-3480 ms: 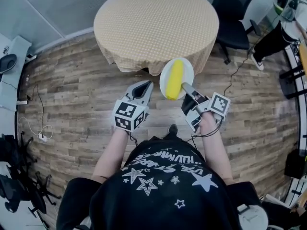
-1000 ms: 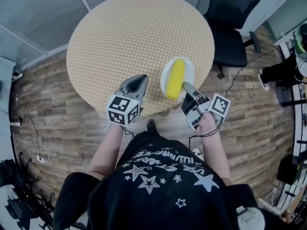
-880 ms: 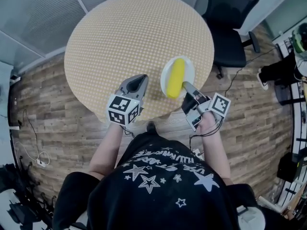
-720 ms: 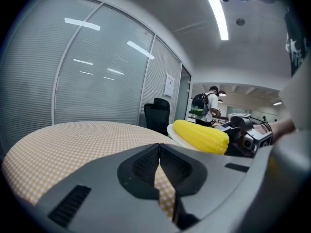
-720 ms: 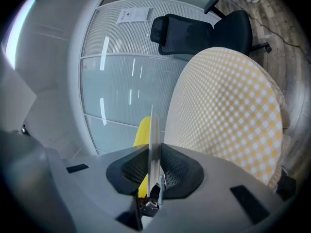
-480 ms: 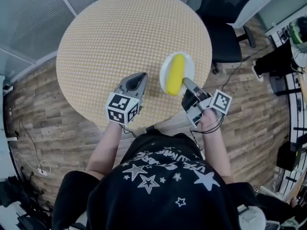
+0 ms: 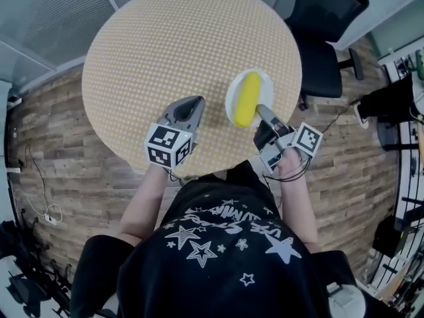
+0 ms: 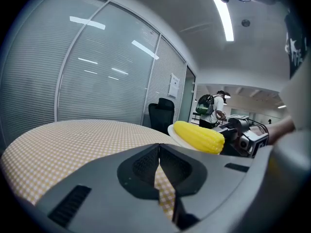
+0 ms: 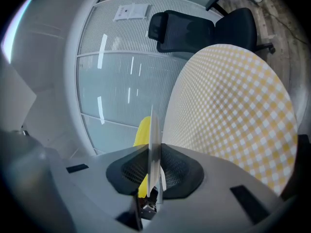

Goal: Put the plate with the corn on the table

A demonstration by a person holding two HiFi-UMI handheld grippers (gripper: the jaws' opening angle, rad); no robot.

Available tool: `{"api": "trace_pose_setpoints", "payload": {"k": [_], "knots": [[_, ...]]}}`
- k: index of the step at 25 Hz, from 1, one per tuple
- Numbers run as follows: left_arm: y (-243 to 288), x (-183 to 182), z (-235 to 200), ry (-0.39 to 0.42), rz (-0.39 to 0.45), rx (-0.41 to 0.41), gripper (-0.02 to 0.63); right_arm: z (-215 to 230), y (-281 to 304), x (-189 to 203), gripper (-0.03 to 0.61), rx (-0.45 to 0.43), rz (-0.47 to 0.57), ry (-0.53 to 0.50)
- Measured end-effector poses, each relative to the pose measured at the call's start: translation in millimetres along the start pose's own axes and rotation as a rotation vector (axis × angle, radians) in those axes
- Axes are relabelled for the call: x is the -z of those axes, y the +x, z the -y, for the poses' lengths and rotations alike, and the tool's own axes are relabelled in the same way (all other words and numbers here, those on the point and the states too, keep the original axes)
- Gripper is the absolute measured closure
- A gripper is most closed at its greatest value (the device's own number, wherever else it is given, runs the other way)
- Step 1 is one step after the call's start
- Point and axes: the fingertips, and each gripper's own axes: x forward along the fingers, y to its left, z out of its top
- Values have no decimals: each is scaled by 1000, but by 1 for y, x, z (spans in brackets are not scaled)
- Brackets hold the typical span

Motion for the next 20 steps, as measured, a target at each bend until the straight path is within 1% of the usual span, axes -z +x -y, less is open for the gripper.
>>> {"api": "trace_pose_setpoints", "payload": {"k": [4,9,13,20], "knots": [[7,-6,-7,-10,1,-68,606,7,14,-19,517,-7,-55,-7],[31,-14,-14,-30,7,-131,605,19,35,-48,517,-4,-122,-32],[47,-19,-17,-40,10,-163,604,26,47,-61,517,-9,-164,-38],[79,-14,-19,-67,-17,-201,606,52,63,-83,517,14,-231,-32]]}}
